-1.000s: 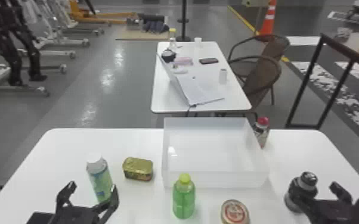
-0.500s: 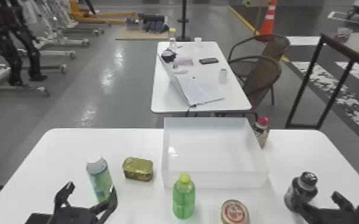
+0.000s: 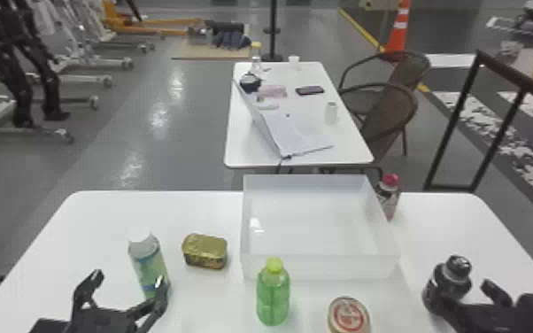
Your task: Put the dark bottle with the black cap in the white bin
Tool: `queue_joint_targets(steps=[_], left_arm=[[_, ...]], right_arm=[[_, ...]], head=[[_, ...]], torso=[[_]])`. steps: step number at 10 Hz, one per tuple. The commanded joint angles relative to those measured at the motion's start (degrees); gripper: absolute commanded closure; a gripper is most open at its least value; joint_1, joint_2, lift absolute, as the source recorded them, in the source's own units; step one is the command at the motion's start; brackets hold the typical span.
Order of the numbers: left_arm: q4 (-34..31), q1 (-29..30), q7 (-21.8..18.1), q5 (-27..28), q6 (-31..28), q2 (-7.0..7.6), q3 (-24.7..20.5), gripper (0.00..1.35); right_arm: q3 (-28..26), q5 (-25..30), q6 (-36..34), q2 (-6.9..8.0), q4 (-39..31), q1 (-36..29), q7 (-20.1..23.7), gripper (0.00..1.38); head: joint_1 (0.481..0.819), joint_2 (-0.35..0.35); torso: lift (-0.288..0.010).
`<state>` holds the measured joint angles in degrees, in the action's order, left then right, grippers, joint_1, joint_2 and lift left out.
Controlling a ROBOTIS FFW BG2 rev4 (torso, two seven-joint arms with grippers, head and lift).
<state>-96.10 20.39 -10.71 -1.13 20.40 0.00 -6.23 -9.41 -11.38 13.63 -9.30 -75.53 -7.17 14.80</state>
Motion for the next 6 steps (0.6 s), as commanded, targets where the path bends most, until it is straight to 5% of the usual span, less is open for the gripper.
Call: queue_joint_targets(steps=[1,3,6], left_arm=[[0.04,0.00,-0.19,0.17,0.17,-0.15,-0.36,0.15],[0.04,-0.09,-0.54,0.34,0.26,-0.15,-0.62,0.15],[0.57,-0.62,-1.06,0.52,0.35,-0.15,-0.71,0.15]], right_arm=[[0.00,0.84,-0.01,-0.02,1.71,1.81,0.93,0.22],[0.00,1.28,-1.15,-0.02,0.56,1.64,1.37,1.10],[0.00,-1.01,-2.64,0.77,-8.14,-2.85,1.28,1.12]], head=[[0.549,0.000],[0.549,0.000],[0.549,0.000]], torso=[[-0.100],[-0.100],[-0.100]])
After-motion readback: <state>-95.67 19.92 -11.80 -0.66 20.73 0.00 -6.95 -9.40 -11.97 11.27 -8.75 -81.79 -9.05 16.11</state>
